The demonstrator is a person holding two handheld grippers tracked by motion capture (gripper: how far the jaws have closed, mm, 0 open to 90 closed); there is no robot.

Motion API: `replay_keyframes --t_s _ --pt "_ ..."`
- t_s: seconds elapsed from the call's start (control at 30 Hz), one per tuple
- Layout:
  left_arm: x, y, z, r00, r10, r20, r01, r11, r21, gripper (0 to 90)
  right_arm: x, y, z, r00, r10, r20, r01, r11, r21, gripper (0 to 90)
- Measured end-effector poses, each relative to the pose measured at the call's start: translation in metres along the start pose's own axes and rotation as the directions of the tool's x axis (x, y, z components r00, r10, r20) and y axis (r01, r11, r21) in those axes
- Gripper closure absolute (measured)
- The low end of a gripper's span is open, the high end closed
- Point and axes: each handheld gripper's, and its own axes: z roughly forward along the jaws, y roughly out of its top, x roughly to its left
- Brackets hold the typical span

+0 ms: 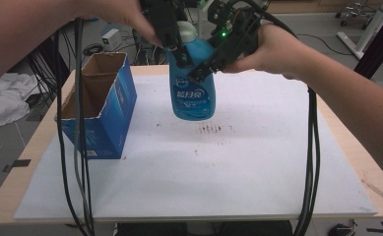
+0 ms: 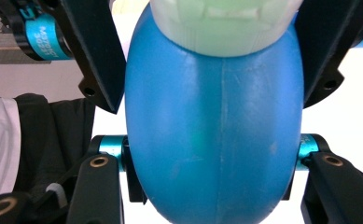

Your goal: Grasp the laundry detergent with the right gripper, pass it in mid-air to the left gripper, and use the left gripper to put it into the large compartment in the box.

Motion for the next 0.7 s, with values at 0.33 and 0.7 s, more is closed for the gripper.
replay_keyframes --t_s 0.33,0.7 --pt "0.0008 -0.0005 0.0 1.0 -0.007 -0.001 0.007 1.0 -0.002 30.1 -0.0014 0.0001 0.0004 0.9999 -0.011 0.009 0.011 1.0 -0.006 44.6" --pt "0.0011 -0.0003 0.0004 0.9999 -0.013 0.002 0.013 0.9999 -0.005 32.7 -0.0012 0.0007 -0.0005 0.9999 -0.005 0.011 0.005 1.0 -0.005 44.6"
